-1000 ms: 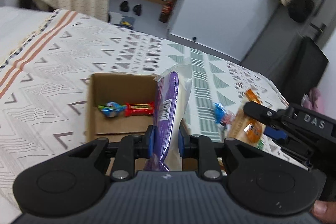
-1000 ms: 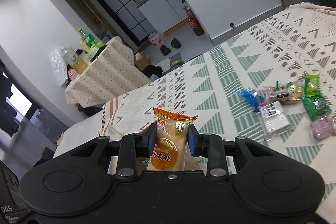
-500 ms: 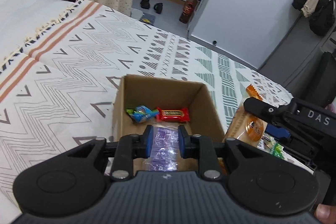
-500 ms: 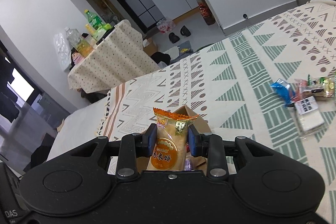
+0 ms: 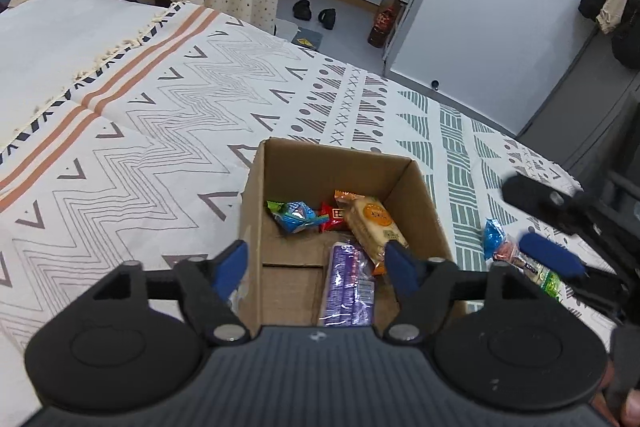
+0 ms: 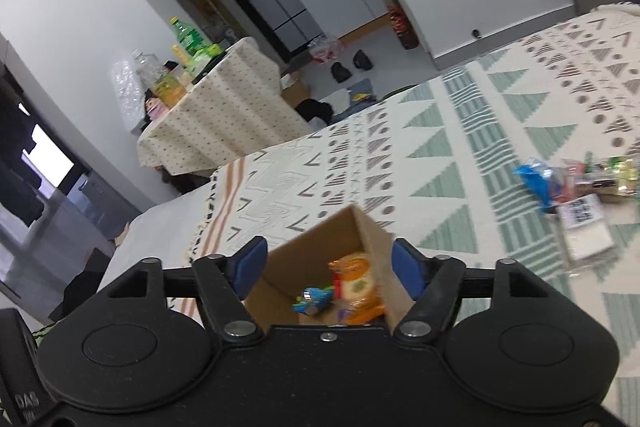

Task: Organize snacks
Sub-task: 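Carry both packs over the box and open both tools to drop them, then move both tools back over the snack pile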

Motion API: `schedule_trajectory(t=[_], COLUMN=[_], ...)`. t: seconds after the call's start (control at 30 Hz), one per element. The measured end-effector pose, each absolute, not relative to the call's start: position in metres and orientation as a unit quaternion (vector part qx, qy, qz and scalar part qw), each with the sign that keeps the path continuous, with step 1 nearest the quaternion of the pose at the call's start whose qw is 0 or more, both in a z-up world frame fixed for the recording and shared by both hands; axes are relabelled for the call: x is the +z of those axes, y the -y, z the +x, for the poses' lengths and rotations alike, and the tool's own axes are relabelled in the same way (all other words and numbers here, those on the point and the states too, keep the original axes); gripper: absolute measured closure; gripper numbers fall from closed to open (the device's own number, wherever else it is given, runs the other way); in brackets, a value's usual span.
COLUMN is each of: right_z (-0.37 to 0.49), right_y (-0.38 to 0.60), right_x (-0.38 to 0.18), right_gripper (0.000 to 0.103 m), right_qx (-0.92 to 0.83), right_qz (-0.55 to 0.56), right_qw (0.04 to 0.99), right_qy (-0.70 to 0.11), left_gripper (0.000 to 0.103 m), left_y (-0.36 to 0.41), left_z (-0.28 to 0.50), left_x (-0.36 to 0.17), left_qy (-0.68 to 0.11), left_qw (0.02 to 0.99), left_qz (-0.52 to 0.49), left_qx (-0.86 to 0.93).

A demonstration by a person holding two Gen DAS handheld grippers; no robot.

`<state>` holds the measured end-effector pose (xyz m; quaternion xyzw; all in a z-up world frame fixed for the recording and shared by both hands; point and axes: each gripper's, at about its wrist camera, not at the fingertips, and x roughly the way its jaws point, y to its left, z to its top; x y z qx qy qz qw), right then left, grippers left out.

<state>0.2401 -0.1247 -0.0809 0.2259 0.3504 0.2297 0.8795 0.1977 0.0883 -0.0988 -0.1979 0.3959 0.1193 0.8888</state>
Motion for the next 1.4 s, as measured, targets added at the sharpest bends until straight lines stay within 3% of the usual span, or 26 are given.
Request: schedule_trajectory(t=[0.13, 0.5, 1.4], right_z=[0.231, 0.21, 0.173], right_y=[0.155, 0.218, 0.334], right_x=[-0.076, -0.063, -0.076], right_gripper=[0.017, 0.001, 0.0], right_qx=[0.209, 0.181, 0.106], right_qz=[0.221, 0.189, 0.202], right_qw=[0.892, 0.912, 0.925], right_qy=[-0.336, -0.314, -0.303], left_gripper=[0.013, 0.002, 0.0], left_y=[-0.074, -0.019, 0.088], left_z=[0.199, 0.198, 0.186], left_x=[-0.093, -0.074, -0.053], left_qy=[-0.403, -0.414, -0.406], left_qw=[0.887, 0.889, 0.901], left_qz=[-0.189, -0.165, -0.146], left_qx=[0.123, 0.108, 0.045])
